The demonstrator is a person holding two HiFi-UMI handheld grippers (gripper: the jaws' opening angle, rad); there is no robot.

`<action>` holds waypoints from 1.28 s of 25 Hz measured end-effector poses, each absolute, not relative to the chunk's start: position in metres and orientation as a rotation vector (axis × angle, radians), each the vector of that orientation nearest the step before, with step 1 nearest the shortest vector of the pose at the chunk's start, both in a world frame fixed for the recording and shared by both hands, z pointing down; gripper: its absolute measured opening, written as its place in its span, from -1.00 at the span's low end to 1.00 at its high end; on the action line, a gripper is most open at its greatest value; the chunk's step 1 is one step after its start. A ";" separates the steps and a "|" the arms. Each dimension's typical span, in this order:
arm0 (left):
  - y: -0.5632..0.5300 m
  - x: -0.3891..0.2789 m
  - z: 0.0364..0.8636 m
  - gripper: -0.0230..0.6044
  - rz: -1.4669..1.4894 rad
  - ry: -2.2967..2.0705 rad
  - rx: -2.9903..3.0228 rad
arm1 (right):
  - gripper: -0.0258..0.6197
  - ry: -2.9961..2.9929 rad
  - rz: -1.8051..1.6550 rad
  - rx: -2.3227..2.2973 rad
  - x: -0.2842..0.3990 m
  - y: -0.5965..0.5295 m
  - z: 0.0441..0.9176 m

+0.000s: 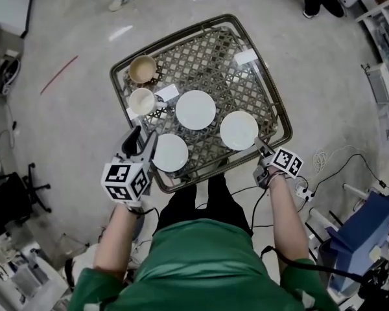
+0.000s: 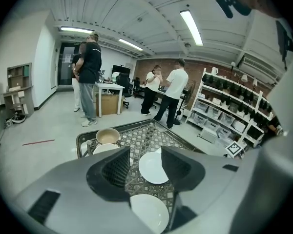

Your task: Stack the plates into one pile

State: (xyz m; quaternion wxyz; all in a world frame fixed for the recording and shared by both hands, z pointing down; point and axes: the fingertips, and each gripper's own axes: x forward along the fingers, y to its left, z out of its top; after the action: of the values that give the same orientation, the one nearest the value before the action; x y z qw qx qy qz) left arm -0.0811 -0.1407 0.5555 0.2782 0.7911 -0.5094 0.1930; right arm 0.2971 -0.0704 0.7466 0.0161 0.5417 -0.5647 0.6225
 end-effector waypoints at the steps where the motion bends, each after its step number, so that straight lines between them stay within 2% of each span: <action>1: -0.140 -0.081 0.556 -0.30 0.517 -1.366 2.121 | -0.42 -1.748 1.947 1.679 0.296 -0.071 0.750; 12: -0.138 -0.087 0.553 -0.30 0.487 -1.365 2.095 | -0.41 -1.715 2.007 1.625 0.279 -0.072 0.771; 19: -0.131 -0.091 0.555 -0.30 0.477 -1.369 2.077 | -0.59 -1.737 2.084 1.609 0.272 -0.078 0.776; 22: -0.128 -0.095 0.553 -0.30 0.471 -1.377 2.072 | -0.76 -1.762 2.076 1.604 0.264 -0.079 0.773; 32: -0.109 -0.107 0.549 -0.30 0.427 -1.397 2.050 | -0.83 -1.994 2.213 1.663 0.254 -0.081 0.730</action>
State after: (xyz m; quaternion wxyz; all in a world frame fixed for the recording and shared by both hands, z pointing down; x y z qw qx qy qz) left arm -0.1068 -0.1091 0.5485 0.3072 0.7749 -0.5283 0.1613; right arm 0.2538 -0.0813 0.7305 -0.1343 0.4830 -0.5792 0.6428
